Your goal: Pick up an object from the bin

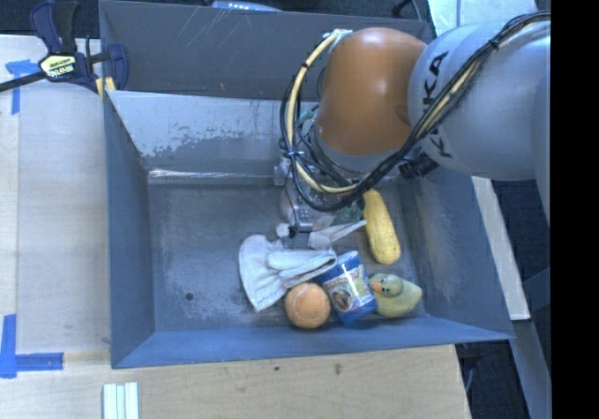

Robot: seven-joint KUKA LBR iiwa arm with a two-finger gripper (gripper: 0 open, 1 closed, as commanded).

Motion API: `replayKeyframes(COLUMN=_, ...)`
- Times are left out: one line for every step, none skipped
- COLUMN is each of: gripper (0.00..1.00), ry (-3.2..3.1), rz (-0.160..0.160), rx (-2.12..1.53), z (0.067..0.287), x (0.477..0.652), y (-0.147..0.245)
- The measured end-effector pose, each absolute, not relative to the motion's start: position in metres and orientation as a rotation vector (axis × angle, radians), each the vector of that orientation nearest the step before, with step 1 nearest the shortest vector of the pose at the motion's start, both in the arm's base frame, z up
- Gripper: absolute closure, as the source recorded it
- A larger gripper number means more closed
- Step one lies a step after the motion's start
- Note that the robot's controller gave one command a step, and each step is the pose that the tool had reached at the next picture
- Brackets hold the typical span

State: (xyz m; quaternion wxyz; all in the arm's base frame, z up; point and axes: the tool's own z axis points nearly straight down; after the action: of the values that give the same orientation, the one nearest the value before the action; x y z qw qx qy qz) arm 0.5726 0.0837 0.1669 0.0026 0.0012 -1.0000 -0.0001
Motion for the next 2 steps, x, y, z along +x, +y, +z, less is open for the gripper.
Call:
replayKeyframes(gripper=0.0, ry=-3.145, rz=-0.001, rx=0.001, z=0.172, x=0.574, y=0.083)
replayKeyframes(gripper=0.0, ry=-3.147, rz=-0.001, rx=0.096, z=0.131, x=0.553, y=0.079)
